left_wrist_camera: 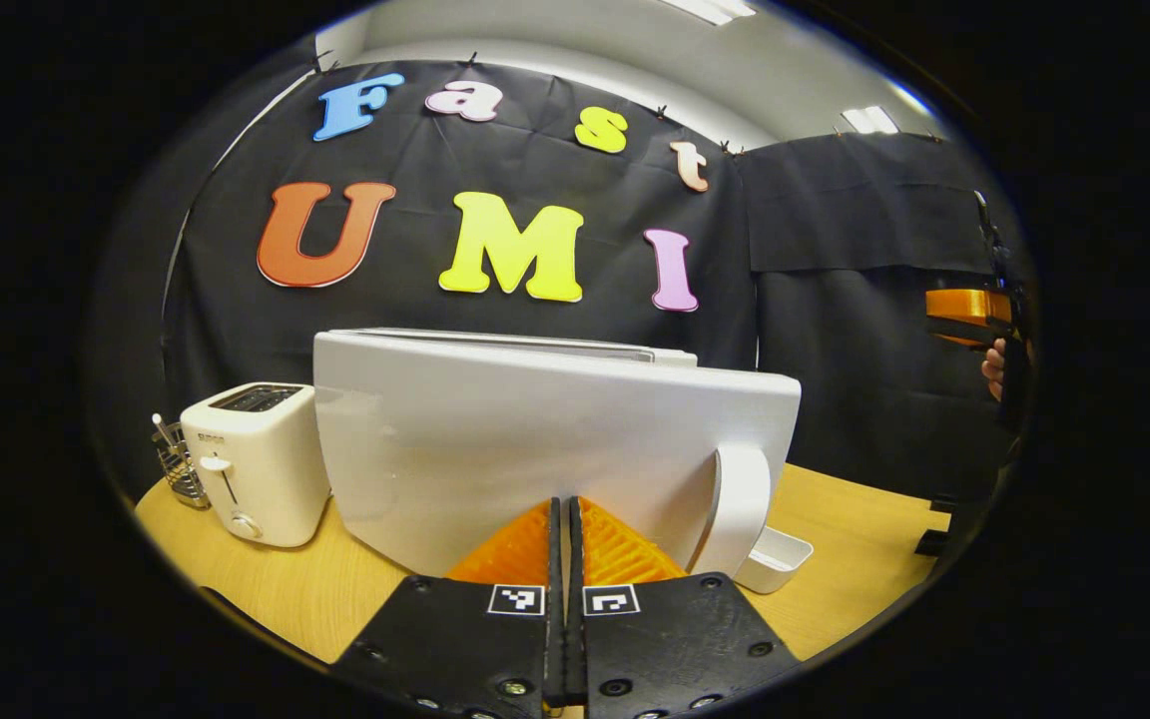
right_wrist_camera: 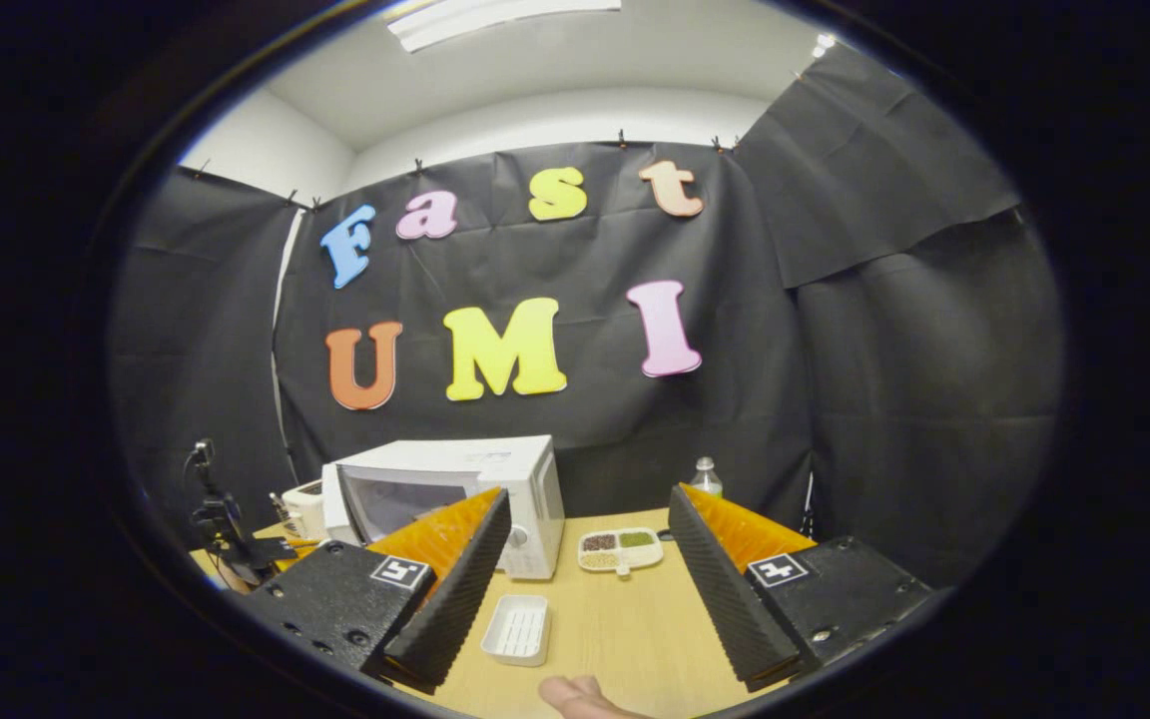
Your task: Open the microwave oven with the left hand, put the food in, and close the microwave oven.
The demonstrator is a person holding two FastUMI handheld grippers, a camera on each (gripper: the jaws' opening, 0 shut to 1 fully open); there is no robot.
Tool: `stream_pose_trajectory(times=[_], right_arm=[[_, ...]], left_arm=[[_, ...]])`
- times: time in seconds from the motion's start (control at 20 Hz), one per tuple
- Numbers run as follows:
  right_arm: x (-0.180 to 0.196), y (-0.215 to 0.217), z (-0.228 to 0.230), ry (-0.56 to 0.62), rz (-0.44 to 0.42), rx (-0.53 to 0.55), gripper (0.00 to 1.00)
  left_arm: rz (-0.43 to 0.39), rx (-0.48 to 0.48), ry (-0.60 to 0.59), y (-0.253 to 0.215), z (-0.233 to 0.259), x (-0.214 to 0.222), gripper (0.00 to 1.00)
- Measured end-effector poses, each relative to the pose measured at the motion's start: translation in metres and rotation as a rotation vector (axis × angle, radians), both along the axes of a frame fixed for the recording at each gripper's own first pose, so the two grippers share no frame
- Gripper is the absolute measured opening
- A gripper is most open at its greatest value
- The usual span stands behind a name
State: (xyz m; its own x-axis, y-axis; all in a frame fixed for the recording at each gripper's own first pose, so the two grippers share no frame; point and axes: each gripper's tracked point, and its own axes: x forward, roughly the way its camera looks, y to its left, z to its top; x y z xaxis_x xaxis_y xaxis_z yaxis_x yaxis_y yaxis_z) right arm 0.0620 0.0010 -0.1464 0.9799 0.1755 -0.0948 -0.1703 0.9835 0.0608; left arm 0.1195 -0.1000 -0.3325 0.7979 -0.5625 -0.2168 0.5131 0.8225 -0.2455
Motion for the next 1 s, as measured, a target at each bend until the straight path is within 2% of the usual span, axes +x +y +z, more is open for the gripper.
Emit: stream_pose_trajectory(times=[0.05, 0.1, 0.15, 0.45, 0.5, 0.55, 0.8, 0.85, 0.95, 1.0], right_arm=[[0.002, -0.004, -0.002, 0.001, -0.004, -0.005, 1.0], [0.003, -0.007, -0.003, 0.0, -0.008, -0.01, 0.92], [0.005, -0.01, -0.003, -0.001, -0.012, -0.013, 1.0], [0.015, -0.021, -0.012, 0.011, -0.02, -0.028, 1.0], [0.016, -0.021, -0.014, 0.013, -0.023, -0.031, 0.92], [0.018, -0.022, -0.015, 0.014, -0.025, -0.031, 1.0], [0.018, -0.024, -0.016, 0.022, -0.026, -0.036, 1.0], [0.018, -0.024, -0.015, 0.021, -0.029, -0.038, 0.92], [0.016, -0.025, -0.014, 0.016, -0.034, -0.041, 0.92], [0.015, -0.026, -0.015, 0.018, -0.036, -0.042, 1.0]], left_arm=[[-0.001, -0.001, 0.005, -0.007, 0.0, 0.004, 0.0], [-0.001, 0.0, 0.001, -0.013, -0.001, 0.009, 0.0], [0.002, 0.006, -0.005, -0.019, 0.0, 0.014, 0.0], [0.024, 0.017, -0.015, -0.05, -0.002, 0.048, 0.0], [0.03, 0.015, -0.015, -0.055, -0.002, 0.056, 0.0], [0.038, 0.022, -0.017, -0.059, -0.002, 0.063, 0.0], [0.077, 0.07, -0.018, -0.075, -0.011, 0.099, 0.0], [0.092, 0.074, -0.012, -0.075, -0.013, 0.104, 0.0], [0.114, 0.073, -0.001, -0.078, -0.018, 0.113, 0.0], [0.13, 0.081, 0.01, -0.078, -0.021, 0.118, 0.0]])
